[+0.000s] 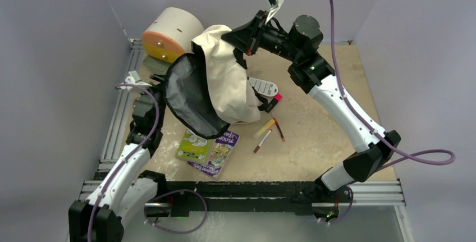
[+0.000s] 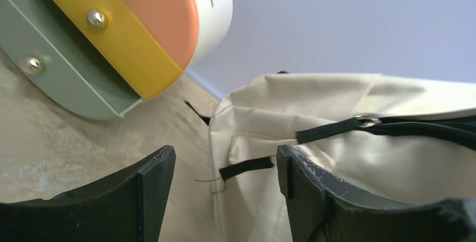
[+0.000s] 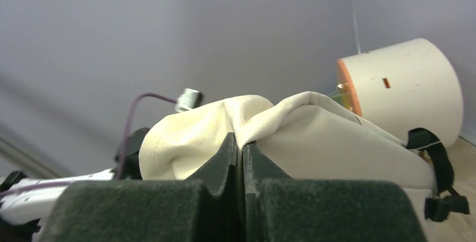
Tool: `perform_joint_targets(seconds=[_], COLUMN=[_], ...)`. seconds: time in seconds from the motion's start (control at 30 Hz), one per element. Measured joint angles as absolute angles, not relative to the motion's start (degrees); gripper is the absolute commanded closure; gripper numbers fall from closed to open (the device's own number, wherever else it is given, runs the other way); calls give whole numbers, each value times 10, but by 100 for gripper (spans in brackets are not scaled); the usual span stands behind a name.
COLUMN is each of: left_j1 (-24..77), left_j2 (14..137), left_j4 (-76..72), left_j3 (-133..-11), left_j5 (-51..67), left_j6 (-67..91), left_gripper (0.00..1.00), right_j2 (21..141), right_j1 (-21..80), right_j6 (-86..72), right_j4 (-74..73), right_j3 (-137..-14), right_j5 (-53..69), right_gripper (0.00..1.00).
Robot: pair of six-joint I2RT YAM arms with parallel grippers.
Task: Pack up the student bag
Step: Adjust the student bag at the center of the board.
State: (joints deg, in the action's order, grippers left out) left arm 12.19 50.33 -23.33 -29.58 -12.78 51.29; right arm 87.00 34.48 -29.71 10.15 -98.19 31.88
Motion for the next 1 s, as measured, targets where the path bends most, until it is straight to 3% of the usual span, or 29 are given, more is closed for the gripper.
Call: perform_joint_targets(seconds=[0.27,0.6,1.0], left_j1=[122,122,122], left_j2=[374,283,289], left_j4=[-70,75,108], left_j3=[-330,-382,-398], left_j5=[-163,-117,-32], left_j6=[488,485,505], left_gripper=[28,27,25], right_j2=[889,898,898], right_j1=[345,344,344], right_j6=[-274,-269,-270], right_j4=[78,58,62], right_j3=[-985,-985,-985], right_j5=[241,189,189], right_gripper=[100,100,100])
